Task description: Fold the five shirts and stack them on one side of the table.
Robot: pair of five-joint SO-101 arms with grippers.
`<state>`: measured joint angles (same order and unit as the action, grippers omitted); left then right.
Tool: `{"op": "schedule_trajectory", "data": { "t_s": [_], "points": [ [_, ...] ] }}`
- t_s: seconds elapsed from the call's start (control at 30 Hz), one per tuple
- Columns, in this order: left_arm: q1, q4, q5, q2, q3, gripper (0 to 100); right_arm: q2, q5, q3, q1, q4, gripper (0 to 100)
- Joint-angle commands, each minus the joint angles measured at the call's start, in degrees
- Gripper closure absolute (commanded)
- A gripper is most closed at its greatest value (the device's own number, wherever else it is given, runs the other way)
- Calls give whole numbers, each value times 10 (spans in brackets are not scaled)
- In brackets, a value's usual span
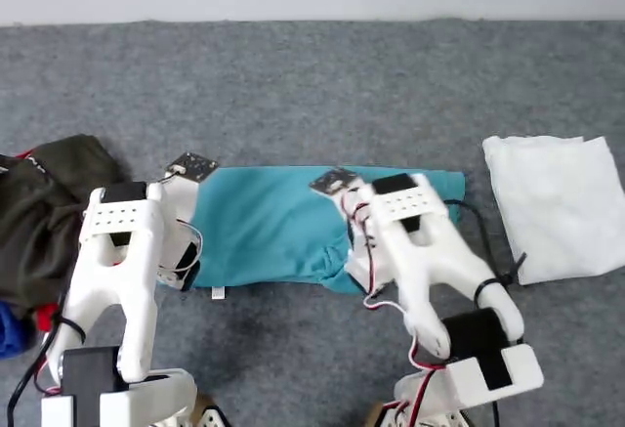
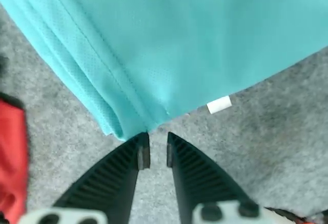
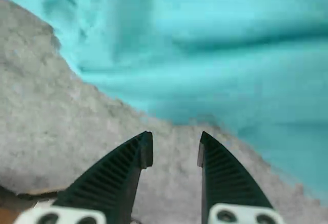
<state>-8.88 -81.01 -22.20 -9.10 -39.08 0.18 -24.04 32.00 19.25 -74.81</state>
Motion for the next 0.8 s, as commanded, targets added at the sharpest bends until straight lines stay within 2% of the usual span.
{"op": "schedule_trajectory", "data": {
  "t_s": [0.0, 0.2, 0.37, 0.63, 0.77],
  "points": [
    [5, 1, -5, -19, 1, 935, -23, 23, 2, 24, 46, 846],
    [5, 1, -5, -19, 1, 935, -26, 64, 1, 65, 87, 846],
    [5, 1, -5, -19, 1, 935, -29, 68, -1, 73, 111, 846],
    [5, 1, -5, -19, 1, 935, -30, 66, -4, 74, 65, 846],
    [5, 1, -5, -19, 1, 935, -30, 62, -7, 75, 38, 934]
  ]
}}
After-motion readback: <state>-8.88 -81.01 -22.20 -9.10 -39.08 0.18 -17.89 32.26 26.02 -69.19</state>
